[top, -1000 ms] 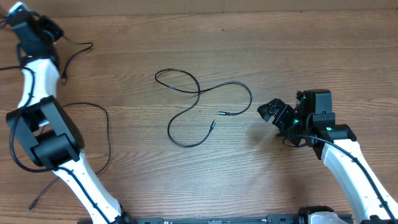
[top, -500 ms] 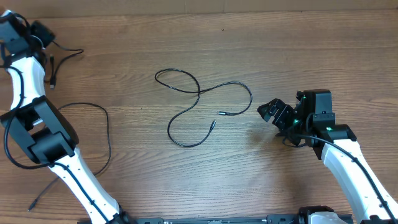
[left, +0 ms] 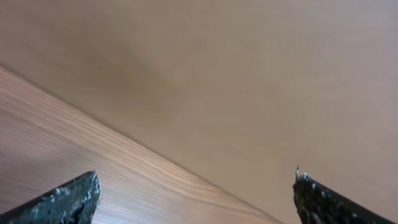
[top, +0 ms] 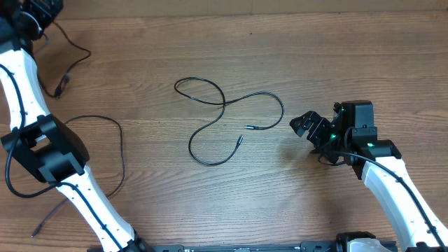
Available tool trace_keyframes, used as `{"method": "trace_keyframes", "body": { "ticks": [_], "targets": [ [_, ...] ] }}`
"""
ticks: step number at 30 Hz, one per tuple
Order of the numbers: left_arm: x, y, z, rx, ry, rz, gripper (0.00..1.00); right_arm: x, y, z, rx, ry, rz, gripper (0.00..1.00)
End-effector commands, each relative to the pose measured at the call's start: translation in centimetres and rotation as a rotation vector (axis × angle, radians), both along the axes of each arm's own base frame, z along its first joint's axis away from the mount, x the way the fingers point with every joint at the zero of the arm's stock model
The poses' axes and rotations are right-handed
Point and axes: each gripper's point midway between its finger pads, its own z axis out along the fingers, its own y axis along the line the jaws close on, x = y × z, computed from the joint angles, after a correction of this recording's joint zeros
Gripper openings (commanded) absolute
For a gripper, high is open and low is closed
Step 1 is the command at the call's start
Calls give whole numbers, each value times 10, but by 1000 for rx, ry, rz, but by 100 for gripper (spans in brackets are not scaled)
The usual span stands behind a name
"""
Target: Untangle cables
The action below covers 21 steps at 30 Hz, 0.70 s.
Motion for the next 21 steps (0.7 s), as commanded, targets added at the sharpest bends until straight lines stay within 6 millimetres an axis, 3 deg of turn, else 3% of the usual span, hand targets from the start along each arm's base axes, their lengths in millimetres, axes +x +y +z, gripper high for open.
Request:
{"method": "trace_keyframes", "body": {
  "ticks": [1,3,6,9,10,12,16,21],
  "targets": [
    [-4,-31,53,-73,-67,-96,100,5,0,5,-5,-20,1,100],
    [-12,-20,57,-120,13,33,100,5,0,5,-5,-20,1,100],
    [-38,9,42,-157,185,307,100,5,0,5,-5,-20,1,100],
    [-69,37,13,-83,348,506,100,5,0,5,-4,-19,1,100],
    [-89,45,-6,-51,455,586,100,5,0,5,-5,-20,1,100],
    [-110,48,-26,-52,564,654,100,5,0,5,-5,-20,1,100],
    [-111,36,-34,-86,596,588,100,5,0,5,-5,-20,1,100],
    [-74,-32,-10,-119,438,119,100,5,0,5,-5,-20,1,100]
  ]
}}
